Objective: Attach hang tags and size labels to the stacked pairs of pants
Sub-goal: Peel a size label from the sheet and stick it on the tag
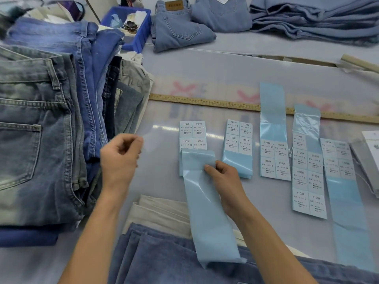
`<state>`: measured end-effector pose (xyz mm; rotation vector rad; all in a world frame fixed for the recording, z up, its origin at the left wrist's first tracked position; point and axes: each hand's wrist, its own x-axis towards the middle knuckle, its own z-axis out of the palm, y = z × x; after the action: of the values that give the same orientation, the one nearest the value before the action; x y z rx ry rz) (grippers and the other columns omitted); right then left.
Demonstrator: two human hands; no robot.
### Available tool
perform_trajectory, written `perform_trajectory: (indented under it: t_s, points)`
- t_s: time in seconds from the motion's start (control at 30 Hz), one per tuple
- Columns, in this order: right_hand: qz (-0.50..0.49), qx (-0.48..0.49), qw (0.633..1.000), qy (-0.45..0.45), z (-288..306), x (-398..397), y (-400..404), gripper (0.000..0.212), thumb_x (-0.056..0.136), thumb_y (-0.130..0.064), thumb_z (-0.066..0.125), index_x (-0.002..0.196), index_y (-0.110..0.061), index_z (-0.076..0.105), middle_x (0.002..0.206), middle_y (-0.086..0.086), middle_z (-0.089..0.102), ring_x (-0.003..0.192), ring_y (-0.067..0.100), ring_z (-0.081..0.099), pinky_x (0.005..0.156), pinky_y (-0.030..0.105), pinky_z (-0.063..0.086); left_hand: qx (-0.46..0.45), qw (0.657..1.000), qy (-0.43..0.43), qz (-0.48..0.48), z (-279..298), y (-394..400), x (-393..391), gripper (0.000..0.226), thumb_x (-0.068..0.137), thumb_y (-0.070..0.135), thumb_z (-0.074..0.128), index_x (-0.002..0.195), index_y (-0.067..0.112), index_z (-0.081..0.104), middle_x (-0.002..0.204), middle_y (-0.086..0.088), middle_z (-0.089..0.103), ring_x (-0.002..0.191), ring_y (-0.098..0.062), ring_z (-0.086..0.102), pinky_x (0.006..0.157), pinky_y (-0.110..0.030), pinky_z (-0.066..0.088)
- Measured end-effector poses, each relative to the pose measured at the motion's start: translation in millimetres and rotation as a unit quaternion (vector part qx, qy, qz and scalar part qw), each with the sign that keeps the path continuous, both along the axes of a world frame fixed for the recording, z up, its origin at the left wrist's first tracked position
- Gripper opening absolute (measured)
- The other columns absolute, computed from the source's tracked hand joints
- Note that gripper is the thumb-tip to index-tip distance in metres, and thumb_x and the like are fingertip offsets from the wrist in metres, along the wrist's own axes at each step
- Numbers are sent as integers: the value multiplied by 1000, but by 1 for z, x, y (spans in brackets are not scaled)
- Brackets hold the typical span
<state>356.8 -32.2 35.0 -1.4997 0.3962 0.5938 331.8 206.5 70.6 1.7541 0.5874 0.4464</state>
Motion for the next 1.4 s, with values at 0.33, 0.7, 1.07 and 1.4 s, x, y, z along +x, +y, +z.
perform_trajectory:
  t_s: [0.33,0.7,1.07,1.4]
  points:
    - [-110,-54,981,-148,77,-9,-33,6,94,-31,69,92,-26,72,90,-3,72,82,11,68,71,25,56,442,870,-202,-87,44,-88,-23,13,98,15,69,91,6,73,73,-2,61,65,-17,53,57,-30,46]
    - [-219,79,972,-12,110,-82,-106,4,90,-8,72,90,-3,73,83,19,70,72,21,66,66,27,59,522,738,-312,-293,27,-190,-55,13,88,2,77,100,-3,77,67,-7,56,58,-22,41,46,-35,30]
    - [-491,-17,867,-79,91,-99,-232,4,91,-12,72,88,-13,70,74,0,68,71,9,65,69,27,57,378,773,-312,-403,17,-321,-46,7,96,13,70,100,13,65,72,-1,55,62,-20,44,49,-33,36]
    - [-598,-96,789,-99,65,-87,-323,4,95,-18,70,92,-15,72,75,-2,69,72,9,65,70,29,53,526,670,-127,-508,-3,-518,87,15,93,2,61,107,6,64,107,-11,61,101,-30,57,71,-38,45]
